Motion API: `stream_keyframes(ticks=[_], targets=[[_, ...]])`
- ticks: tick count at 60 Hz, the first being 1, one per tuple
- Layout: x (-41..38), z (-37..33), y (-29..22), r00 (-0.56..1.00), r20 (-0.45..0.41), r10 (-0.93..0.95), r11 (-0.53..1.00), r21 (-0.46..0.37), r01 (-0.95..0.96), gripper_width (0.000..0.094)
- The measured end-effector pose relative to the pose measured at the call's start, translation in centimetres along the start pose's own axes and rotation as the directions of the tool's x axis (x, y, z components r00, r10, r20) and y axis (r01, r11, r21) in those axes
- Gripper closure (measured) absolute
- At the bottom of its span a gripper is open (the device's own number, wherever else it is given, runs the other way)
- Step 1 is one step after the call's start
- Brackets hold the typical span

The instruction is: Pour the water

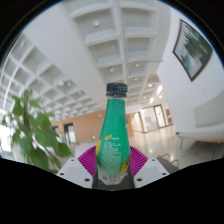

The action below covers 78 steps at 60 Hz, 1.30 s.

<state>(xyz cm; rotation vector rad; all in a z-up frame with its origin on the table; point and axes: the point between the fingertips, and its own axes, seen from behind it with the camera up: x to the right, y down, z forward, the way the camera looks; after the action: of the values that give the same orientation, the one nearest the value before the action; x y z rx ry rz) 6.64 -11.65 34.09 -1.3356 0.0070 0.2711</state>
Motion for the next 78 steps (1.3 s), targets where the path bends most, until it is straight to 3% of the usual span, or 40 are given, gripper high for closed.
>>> stream_keyframes(ticks=[10,17,33,34,38,48,51,54,56,65,78], targets=[[7.8,-1.0,9.0,0.974,-0.098,-0.203,0.962,-0.207,0.179,0.0526],[11.8,-2.4,15.4,0.954,-0.123,-0.272,0.917,-0.333,0.218,0.0526],[17.3,-5.6,24.6,0.937,-0.169,-0.304,0.845,-0.502,0.184,0.0525],[16.9,-5.5,23.9,0.938,-0.173,-0.301,0.863,-0.467,0.191,0.0522],[17.1,-5.7,23.8,0.937,-0.178,-0.301,0.866,-0.463,0.191,0.0514],[17.3,-5.6,24.3,0.926,-0.183,-0.330,0.846,-0.492,0.205,0.0354],[17.2,-6.4,25.3,0.926,-0.169,-0.337,0.817,-0.541,0.199,0.0268],[16.6,-6.9,25.7,0.933,-0.147,-0.328,0.802,-0.565,0.193,0.0055],[16.1,-7.4,25.6,0.934,-0.137,-0.330,0.796,-0.573,0.197,0.0092],[15.1,-10.6,23.5,0.906,-0.157,-0.393,0.765,-0.603,0.227,0.0082],[10.9,-16.1,19.8,0.920,-0.209,-0.331,0.777,-0.614,0.141,0.0079]])
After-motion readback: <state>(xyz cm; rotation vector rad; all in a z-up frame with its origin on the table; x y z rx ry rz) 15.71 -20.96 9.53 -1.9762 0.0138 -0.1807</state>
